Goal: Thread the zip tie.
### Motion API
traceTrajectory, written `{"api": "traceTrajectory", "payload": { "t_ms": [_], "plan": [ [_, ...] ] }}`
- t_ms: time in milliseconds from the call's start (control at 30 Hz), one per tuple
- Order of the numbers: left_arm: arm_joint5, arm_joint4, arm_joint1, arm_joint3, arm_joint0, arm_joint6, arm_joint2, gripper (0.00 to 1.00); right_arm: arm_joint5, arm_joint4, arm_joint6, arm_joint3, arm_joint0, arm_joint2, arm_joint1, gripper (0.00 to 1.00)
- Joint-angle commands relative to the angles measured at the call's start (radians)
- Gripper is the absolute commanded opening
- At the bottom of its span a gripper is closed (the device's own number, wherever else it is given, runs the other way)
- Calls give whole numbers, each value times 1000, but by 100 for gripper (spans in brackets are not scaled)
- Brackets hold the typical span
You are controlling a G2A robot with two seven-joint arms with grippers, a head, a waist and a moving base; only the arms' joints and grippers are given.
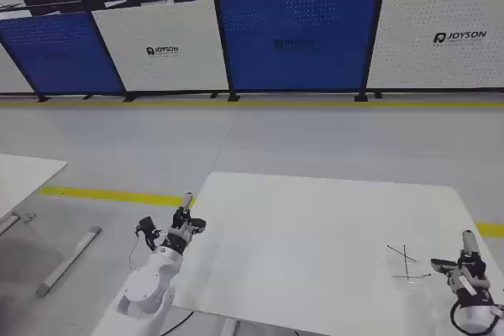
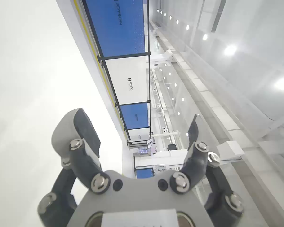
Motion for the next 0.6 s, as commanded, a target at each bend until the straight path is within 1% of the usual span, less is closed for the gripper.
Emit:
{"api": "traceTrajectory", "payload": {
  "t_ms": [0, 33, 67, 100, 133, 167, 200, 233, 267, 300, 333, 367, 400, 433, 467, 500, 533, 567],
  "plan": [
    [0, 0, 0, 0, 0, 0, 0, 78, 0, 0, 0, 0, 0, 0, 0, 78],
    [0, 0, 0, 0, 0, 0, 0, 78, 0, 0, 0, 0, 0, 0, 0, 100],
    [0, 0, 0, 0, 0, 0, 0, 100, 0, 0, 0, 0, 0, 0, 0, 100],
    [0, 0, 0, 0, 0, 0, 0, 78, 0, 0, 0, 0, 0, 0, 0, 78],
    [0, 0, 0, 0, 0, 0, 0, 78, 0, 0, 0, 0, 0, 0, 0, 100],
    [0, 0, 0, 0, 0, 0, 0, 78, 0, 0, 0, 0, 0, 0, 0, 100],
    [0, 0, 0, 0, 0, 0, 0, 100, 0, 0, 0, 0, 0, 0, 0, 100],
    [0, 0, 0, 0, 0, 0, 0, 100, 0, 0, 0, 0, 0, 0, 0, 100],
    [0, 0, 0, 0, 0, 0, 0, 78, 0, 0, 0, 0, 0, 0, 0, 78],
    [0, 0, 0, 0, 0, 0, 0, 78, 0, 0, 0, 0, 0, 0, 0, 78],
    [0, 0, 0, 0, 0, 0, 0, 100, 0, 0, 0, 0, 0, 0, 0, 100],
    [0, 0, 0, 0, 0, 0, 0, 78, 0, 0, 0, 0, 0, 0, 0, 78],
    [0, 0, 0, 0, 0, 0, 0, 78, 0, 0, 0, 0, 0, 0, 0, 78],
    [0, 0, 0, 0, 0, 0, 0, 78, 0, 0, 0, 0, 0, 0, 0, 100],
    [0, 0, 0, 0, 0, 0, 0, 100, 0, 0, 0, 0, 0, 0, 0, 78],
    [0, 0, 0, 0, 0, 0, 0, 78, 0, 0, 0, 0, 0, 0, 0, 78],
    [0, 0, 0, 0, 0, 0, 0, 100, 0, 0, 0, 0, 0, 0, 0, 78],
    [0, 0, 0, 0, 0, 0, 0, 78, 0, 0, 0, 0, 0, 0, 0, 78]
  ]
}}
